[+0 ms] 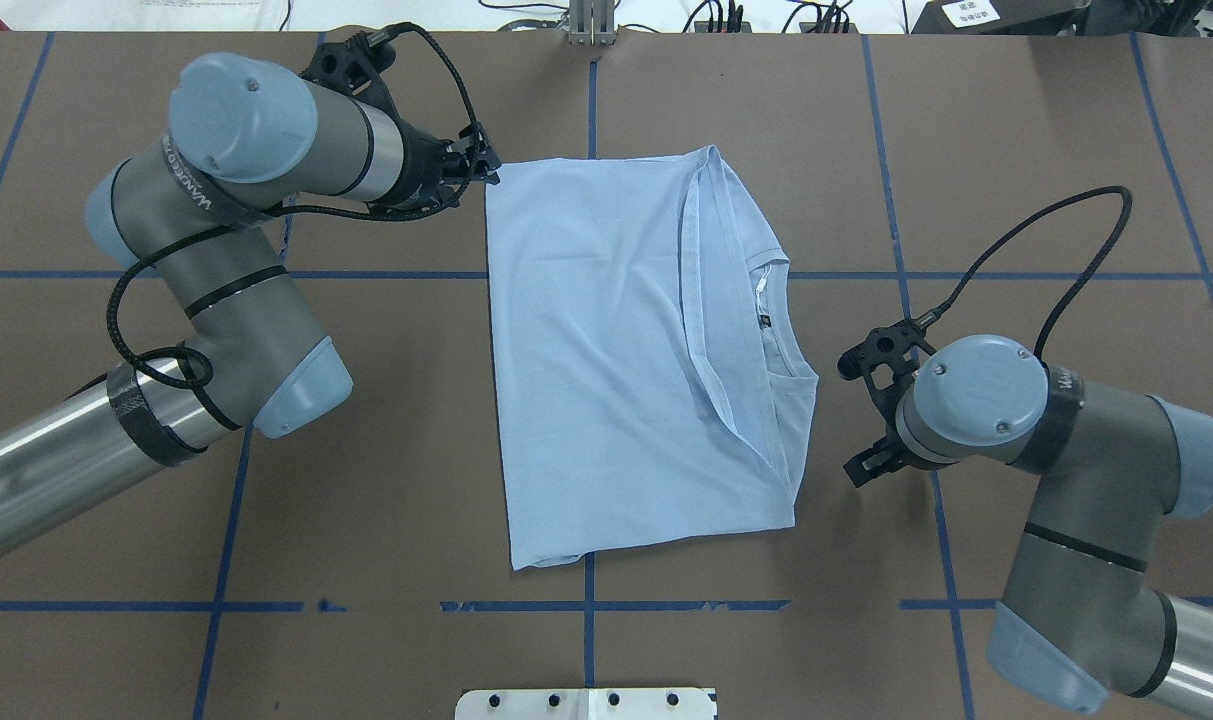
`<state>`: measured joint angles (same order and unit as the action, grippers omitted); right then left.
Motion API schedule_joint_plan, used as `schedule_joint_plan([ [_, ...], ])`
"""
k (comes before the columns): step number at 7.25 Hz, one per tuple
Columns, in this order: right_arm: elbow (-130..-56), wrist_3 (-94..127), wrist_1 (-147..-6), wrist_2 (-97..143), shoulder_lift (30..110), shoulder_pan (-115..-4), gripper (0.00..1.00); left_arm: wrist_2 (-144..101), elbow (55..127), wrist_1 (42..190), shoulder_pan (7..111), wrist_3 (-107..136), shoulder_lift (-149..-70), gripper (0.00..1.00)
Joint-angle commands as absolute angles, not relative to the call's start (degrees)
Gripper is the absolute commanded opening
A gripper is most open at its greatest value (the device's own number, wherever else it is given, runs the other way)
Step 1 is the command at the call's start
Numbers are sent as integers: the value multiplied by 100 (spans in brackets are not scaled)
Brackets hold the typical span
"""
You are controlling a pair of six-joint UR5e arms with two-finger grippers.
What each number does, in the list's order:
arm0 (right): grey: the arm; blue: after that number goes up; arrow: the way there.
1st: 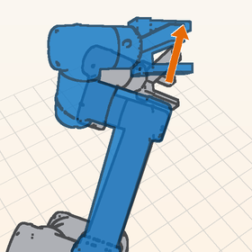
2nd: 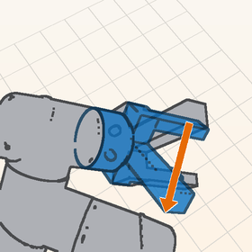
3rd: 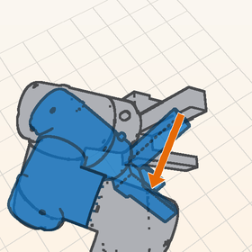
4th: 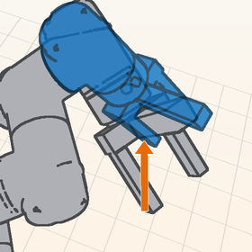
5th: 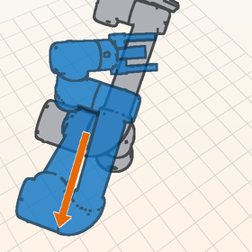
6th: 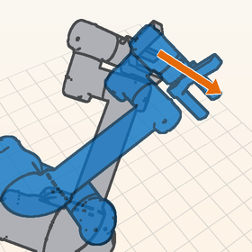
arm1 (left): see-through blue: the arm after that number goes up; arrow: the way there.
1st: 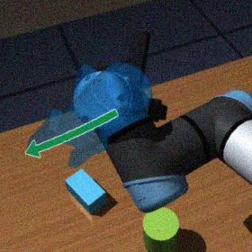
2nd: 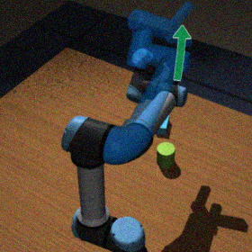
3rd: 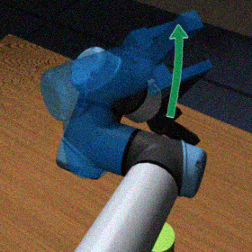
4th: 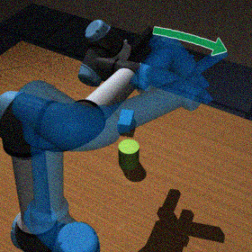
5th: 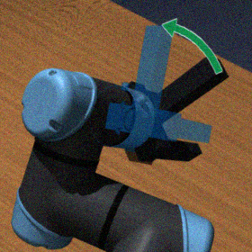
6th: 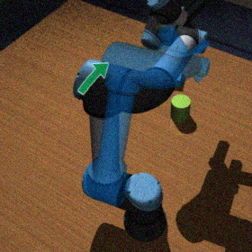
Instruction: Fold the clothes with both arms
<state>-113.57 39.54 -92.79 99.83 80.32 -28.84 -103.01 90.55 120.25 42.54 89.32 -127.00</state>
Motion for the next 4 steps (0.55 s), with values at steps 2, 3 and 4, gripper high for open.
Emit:
schedule_joint_plan([
  [2, -10656, 4410, -9718, 10107, 6432, -2945, 100, -10301, 9220, 11874, 4245, 8930, -12648, 57],
  [3, -10330, 4482, -9695, 10107, 6059, -2927, 100, -10309, 9228, 11874, 4245, 8921, -12639, 57],
  [4, -10084, 4491, -9686, 10099, 5795, -2918, 100, -10310, 9229, 11874, 4245, 8921, -12639, 57],
])
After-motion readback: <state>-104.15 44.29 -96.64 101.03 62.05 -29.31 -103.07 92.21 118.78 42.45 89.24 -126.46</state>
